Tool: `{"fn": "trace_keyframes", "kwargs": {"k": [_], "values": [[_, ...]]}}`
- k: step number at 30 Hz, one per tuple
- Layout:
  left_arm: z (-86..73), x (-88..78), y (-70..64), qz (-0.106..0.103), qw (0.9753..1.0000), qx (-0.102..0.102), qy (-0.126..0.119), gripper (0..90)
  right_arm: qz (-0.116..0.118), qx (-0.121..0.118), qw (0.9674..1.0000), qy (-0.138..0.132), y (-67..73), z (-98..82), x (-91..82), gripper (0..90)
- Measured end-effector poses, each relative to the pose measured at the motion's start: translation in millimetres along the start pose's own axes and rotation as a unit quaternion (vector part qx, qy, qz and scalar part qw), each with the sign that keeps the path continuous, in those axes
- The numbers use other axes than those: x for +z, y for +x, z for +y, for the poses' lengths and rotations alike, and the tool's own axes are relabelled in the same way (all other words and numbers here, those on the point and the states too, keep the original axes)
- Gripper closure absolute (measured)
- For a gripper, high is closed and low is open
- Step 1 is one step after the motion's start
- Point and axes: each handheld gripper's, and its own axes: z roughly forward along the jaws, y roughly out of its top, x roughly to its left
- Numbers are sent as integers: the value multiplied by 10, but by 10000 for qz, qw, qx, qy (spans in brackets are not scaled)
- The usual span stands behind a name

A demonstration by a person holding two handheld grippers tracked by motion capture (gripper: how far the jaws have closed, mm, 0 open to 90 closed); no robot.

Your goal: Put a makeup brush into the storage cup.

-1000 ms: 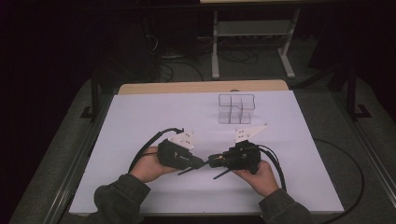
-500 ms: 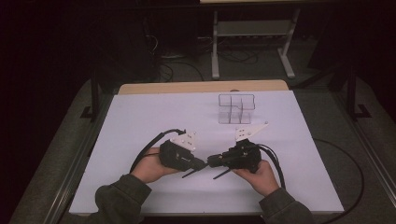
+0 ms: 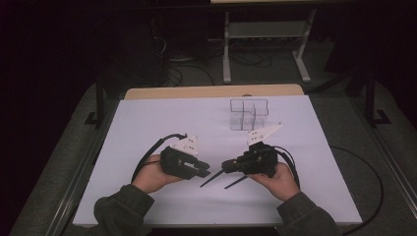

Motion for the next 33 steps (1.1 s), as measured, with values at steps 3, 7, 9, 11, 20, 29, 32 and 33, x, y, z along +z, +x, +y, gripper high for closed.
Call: {"fn": "trace_keyframes", "kwargs": {"k": [3,7,9,11,20,29,32,33], "values": [[-40,-51,-1,67,10000,-33,-60,731,-64,-77,9999,65,4,46,-33,823],[-101,-106,-8,136,9998,-92,-101,716,-166,-133,9996,199,16,120,-75,822],[-127,-122,-11,158,9997,-121,-124,710,-192,-159,9994,246,23,162,-97,823],[-167,-146,-14,213,9995,-191,-160,704,-194,-167,9993,285,30,199,-112,823],[-293,-222,-47,465,9981,-279,-300,637,-327,-262,9982,426,45,308,-174,823],[-422,-306,-45,649,9961,-418,-429,574,-423,-285,9972,549,32,377,-244,823],[-457,-328,-58,667,9953,-487,-496,557,-468,-282,9968,581,13,397,-281,823],[-463,-336,-63,684,9952,-484,-499,555,-491,-274,9966,597,10,404,-291,823]]}}
